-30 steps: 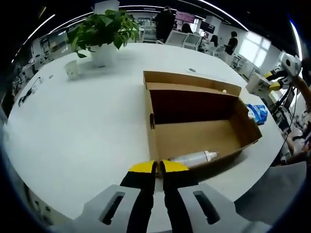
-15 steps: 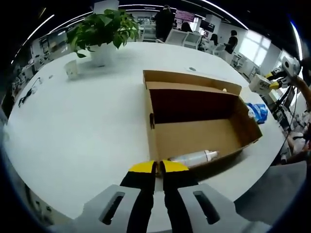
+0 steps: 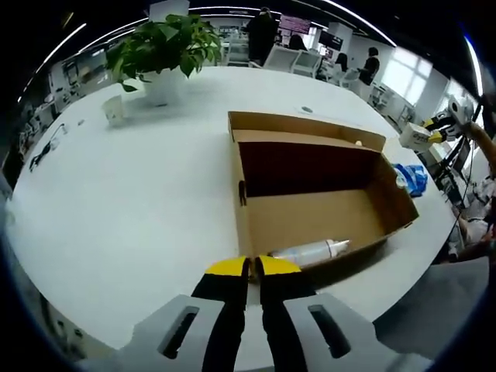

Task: Operate the shoe box by opening the lid, removing the specified soft item, and placing it in the target area until the item is outside and the box remains undamaged.

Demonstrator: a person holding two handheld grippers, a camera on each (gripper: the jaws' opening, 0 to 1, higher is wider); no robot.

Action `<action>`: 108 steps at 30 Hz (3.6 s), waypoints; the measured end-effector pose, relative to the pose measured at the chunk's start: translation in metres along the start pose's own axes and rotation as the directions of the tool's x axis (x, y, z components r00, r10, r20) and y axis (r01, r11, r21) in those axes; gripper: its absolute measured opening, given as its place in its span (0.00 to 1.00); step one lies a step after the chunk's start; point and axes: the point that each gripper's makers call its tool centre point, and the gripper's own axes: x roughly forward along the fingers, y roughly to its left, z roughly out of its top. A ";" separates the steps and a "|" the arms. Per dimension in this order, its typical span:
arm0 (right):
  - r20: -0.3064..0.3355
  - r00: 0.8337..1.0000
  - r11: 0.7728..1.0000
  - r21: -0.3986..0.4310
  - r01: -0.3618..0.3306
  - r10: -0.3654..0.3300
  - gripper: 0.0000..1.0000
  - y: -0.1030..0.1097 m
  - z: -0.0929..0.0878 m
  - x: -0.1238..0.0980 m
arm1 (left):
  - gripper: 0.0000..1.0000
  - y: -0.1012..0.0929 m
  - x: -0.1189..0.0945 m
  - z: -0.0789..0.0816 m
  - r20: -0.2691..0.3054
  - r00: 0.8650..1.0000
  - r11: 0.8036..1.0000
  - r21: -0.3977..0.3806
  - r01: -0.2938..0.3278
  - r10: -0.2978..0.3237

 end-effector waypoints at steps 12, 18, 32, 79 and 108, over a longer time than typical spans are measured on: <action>-0.064 0.998 1.000 0.002 0.006 -0.006 0.14 -0.009 -0.029 0.002 | 0.03 0.001 0.000 -0.001 0.006 1.000 1.000 -0.001 0.001 -0.001; -0.098 0.995 1.000 0.004 0.005 -0.005 0.15 -0.012 -0.045 0.005 | 0.03 0.001 0.000 -0.001 0.006 1.000 1.000 -0.001 0.004 -0.004; -0.147 0.989 1.000 0.007 0.007 -0.005 0.15 -0.029 -0.076 0.013 | 0.03 0.003 0.001 0.000 0.008 1.000 1.000 -0.010 0.009 -0.009; -0.408 0.912 0.984 -0.142 -0.108 0.041 0.15 -0.039 -0.167 0.050 | 0.03 0.005 0.001 0.000 0.003 1.000 1.000 -0.027 0.008 -0.008; -0.472 0.881 0.973 -0.187 -0.132 0.029 0.17 -0.050 -0.177 0.052 | 0.03 0.006 0.001 0.000 0.000 1.000 1.000 -0.016 0.016 -0.016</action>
